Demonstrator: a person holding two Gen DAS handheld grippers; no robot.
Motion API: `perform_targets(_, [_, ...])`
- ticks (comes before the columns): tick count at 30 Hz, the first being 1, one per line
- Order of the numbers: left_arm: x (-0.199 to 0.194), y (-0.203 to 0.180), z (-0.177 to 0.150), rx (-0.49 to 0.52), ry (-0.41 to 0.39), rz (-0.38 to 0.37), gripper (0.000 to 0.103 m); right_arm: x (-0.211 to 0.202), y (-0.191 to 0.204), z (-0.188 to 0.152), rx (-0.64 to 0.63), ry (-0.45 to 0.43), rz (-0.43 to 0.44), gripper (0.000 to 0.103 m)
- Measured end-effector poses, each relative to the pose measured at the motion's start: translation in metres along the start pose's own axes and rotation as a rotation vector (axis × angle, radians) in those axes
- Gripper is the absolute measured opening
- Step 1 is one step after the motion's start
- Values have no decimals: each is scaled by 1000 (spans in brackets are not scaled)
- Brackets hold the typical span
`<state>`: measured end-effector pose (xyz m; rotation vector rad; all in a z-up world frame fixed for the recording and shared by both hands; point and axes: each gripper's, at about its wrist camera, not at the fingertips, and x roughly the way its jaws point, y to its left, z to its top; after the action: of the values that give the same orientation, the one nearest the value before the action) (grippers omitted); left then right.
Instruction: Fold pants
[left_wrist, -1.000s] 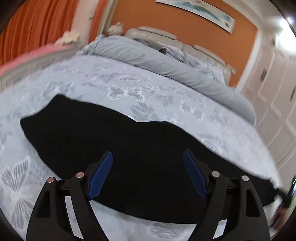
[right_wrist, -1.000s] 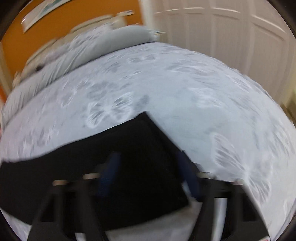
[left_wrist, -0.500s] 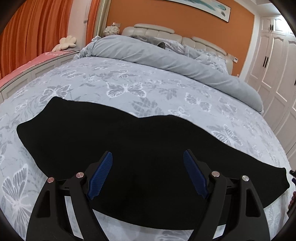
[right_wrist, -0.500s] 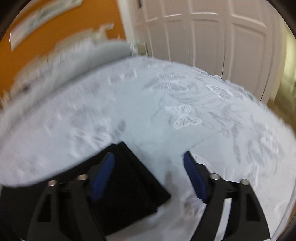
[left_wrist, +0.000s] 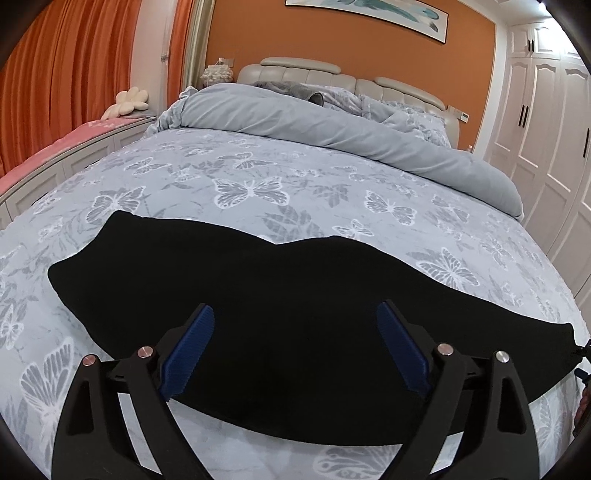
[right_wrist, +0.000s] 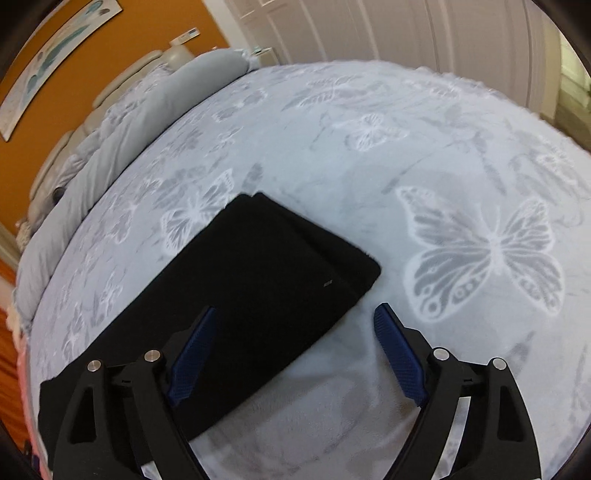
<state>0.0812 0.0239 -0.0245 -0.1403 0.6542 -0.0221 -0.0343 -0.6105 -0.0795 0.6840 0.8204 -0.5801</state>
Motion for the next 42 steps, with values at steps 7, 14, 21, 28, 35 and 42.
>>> perform_targets(7, [8,11,7,-42,10,12,88,-5,1,-4,-1,42,-35,27])
perform_targets(14, [13,8,6,-20,15,27,88,-9,7,6,-40,-28,25,7])
perform_targets(21, [14,7,5,-18,19,33,88,14,-8,13,-68,11,-18,7])
perform_targets(28, [14,9,6,-25,22,25,88,-28,-11,23,-36,-137,-4,48])
perform_targets(35, [13,7,5,-16,16,26,88,-3,-11,21,-62,-52,10,47])
perform_targets(42, [14,8,4,-14,17,35,88,-36,13,32,-166,-206,3,6])
